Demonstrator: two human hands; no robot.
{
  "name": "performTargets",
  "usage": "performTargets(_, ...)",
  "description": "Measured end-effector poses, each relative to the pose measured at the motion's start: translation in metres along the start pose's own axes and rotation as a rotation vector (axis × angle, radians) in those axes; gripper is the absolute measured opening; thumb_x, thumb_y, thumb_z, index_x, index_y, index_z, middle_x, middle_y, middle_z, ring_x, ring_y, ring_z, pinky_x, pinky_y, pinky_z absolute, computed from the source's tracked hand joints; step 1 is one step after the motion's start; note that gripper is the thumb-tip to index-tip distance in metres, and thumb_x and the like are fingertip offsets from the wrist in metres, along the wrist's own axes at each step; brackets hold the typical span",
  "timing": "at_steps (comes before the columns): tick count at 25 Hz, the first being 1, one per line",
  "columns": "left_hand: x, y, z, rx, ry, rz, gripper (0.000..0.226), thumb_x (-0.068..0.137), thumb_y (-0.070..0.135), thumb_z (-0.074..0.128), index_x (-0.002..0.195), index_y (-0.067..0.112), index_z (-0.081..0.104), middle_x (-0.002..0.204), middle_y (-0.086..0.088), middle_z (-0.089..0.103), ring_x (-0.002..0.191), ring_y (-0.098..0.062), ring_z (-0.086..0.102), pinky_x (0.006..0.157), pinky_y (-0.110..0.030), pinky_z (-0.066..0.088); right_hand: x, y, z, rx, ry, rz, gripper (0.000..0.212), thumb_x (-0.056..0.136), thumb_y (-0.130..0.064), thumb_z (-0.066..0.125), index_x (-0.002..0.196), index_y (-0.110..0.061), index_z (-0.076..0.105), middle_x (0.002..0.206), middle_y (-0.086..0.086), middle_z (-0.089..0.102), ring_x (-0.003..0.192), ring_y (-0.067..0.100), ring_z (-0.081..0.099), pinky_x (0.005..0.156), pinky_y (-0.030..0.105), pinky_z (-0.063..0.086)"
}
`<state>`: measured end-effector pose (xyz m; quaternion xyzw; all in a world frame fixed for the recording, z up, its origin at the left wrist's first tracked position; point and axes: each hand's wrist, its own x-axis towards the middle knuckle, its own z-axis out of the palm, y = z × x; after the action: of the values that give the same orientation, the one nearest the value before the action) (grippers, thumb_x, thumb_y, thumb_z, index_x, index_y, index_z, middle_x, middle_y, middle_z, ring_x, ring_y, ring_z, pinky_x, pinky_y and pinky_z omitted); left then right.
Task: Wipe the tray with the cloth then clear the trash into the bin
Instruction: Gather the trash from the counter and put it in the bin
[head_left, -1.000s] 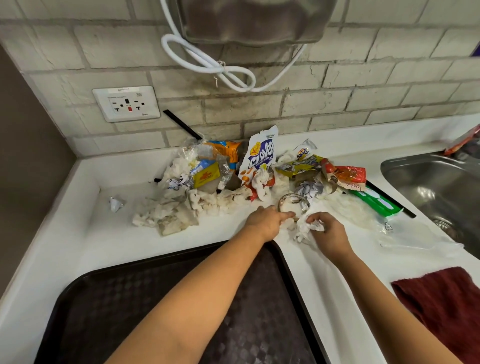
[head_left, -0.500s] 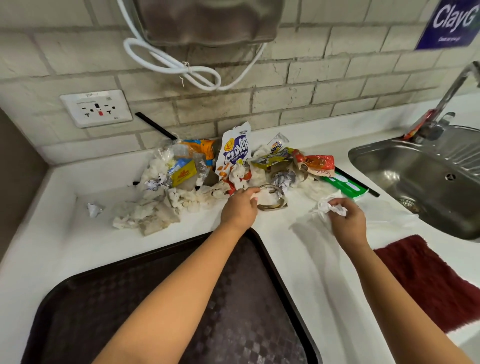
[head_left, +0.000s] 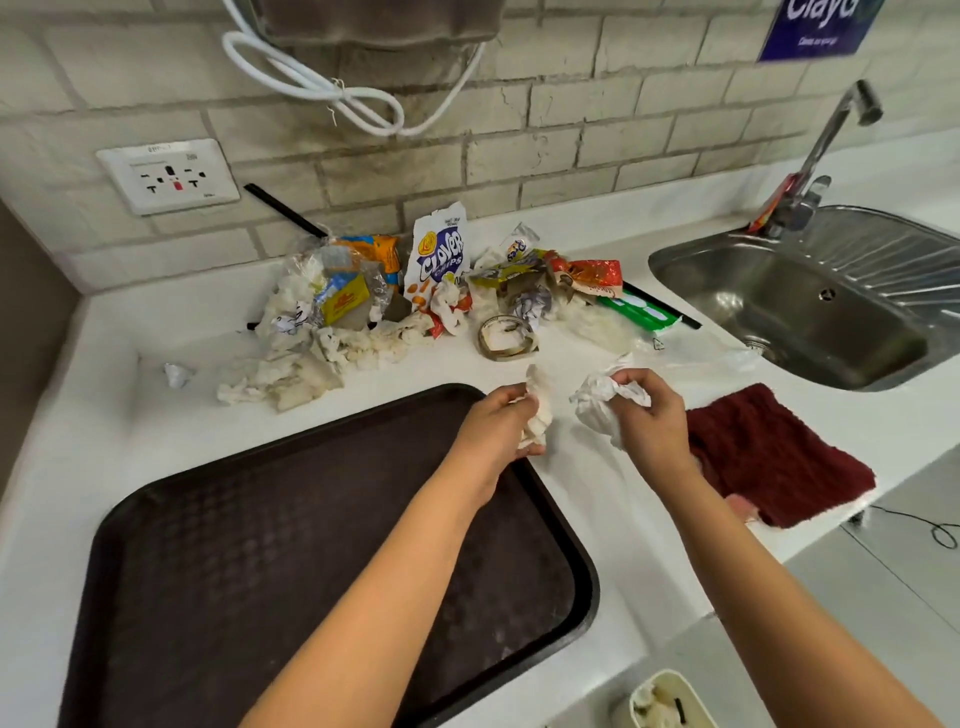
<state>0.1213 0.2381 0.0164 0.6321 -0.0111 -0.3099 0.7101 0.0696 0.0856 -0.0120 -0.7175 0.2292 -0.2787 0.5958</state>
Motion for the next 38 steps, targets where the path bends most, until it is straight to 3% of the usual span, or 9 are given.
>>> performTargets(4,-0.037,-0.019,0.018,-0.145,-0.05,-0.037,0.017,0.094,0.005,0.045,0.094,0.017,0.058,0.09,-0.002,0.063,0.08,-0.013,0.06,0.069,-0.026,0.052,-0.022,0.002,-0.018,0.006,-0.056,-0.031,0.011,0.063,-0.014,0.054,0.072,-0.021,0.055,0.078,-0.012,0.059,0.067,-0.01,0.054,0.071,0.024,0.043)
performTargets(7,-0.065,-0.038,0.039,-0.129,-0.074,-0.056,0.022,0.094,0.002,0.042,0.105,0.012,0.058,0.088,-0.002,0.063,0.079,-0.013,0.06,0.068,-0.025,0.053,-0.032,0.004,-0.041,0.03,-0.099,-0.044,0.012,0.062,-0.013,0.055,0.072,-0.02,0.055,0.079,-0.01,0.06,0.069,-0.01,0.055,0.073,0.022,0.044)
performTargets(13,-0.097,-0.075,0.1,-0.117,0.011,-0.053,0.02,0.094,0.002,0.042,0.096,0.014,0.058,0.085,-0.007,0.061,0.071,-0.017,0.057,0.061,-0.024,0.051,-0.046,0.014,-0.111,0.087,-0.231,-0.002,0.017,0.07,-0.004,0.064,0.073,-0.02,0.058,0.082,-0.005,0.061,0.082,0.014,0.057,0.08,0.033,0.045)
performTargets(18,-0.121,-0.141,0.162,-0.173,0.105,-0.168,0.018,0.093,0.003,0.043,0.094,0.015,0.056,0.086,-0.007,0.061,0.072,-0.018,0.059,0.058,-0.026,0.051,-0.072,0.05,-0.189,0.069,-0.311,-0.055,0.023,0.072,-0.001,0.064,0.076,-0.024,0.059,0.082,-0.01,0.061,0.08,0.004,0.058,0.076,0.02,0.045)
performTargets(21,-0.136,-0.202,0.189,-0.201,0.184,-0.301,0.025,0.093,0.003,0.042,0.115,0.009,0.052,0.093,-0.008,0.061,0.077,-0.018,0.059,0.058,-0.026,0.052,-0.101,0.089,-0.23,0.062,-0.31,-0.033,0.033,0.066,-0.003,0.062,0.071,-0.035,0.063,0.079,-0.019,0.062,0.079,-0.003,0.059,0.071,0.011,0.045)
performTargets(24,-0.152,-0.261,0.206,-0.269,0.275,-0.499,0.031,0.093,0.003,0.042,0.124,0.008,0.048,0.105,-0.013,0.059,0.085,-0.022,0.059,0.065,-0.031,0.052,-0.141,0.136,-0.264,-0.003,-0.349,0.099,0.035,0.065,-0.003,0.06,0.071,-0.038,0.064,0.083,-0.015,0.062,0.081,0.003,0.058,0.07,0.011,0.047)
performTargets(27,-0.153,-0.303,0.212,-0.291,0.311,-0.638,0.04,0.092,0.0,0.04,0.131,0.006,0.046,0.122,-0.017,0.053,0.1,-0.029,0.055,0.073,-0.035,0.051,-0.165,0.187,-0.283,-0.099,-0.375,0.338,0.028,0.074,0.004,0.063,0.077,-0.023,0.063,0.09,0.004,0.063,0.081,0.009,0.059,0.066,0.009,0.048)
performTargets(32,-0.112,-0.366,0.21,-0.15,0.295,-0.75,0.043,0.093,-0.001,0.04,0.135,0.007,0.043,0.136,-0.018,0.046,0.107,-0.03,0.052,0.083,-0.037,0.049,-0.17,0.292,-0.292,-0.158,-0.111,0.854,0.012,0.083,0.002,0.058,0.087,-0.008,0.064,0.09,0.009,0.061,0.082,0.024,0.054,0.064,0.026,0.043)
performTargets(38,-0.055,-0.45,0.229,-0.09,0.314,-0.842,0.039,0.094,-0.002,0.04,0.131,0.009,0.048,0.134,-0.017,0.048,0.101,-0.028,0.049,0.075,-0.035,0.05,-0.195,0.401,-0.307,-0.302,-0.085,0.951,0.014,0.08,0.003,0.06,0.079,-0.009,0.067,0.087,0.009,0.062,0.085,0.024,0.055,0.077,0.028,0.041)
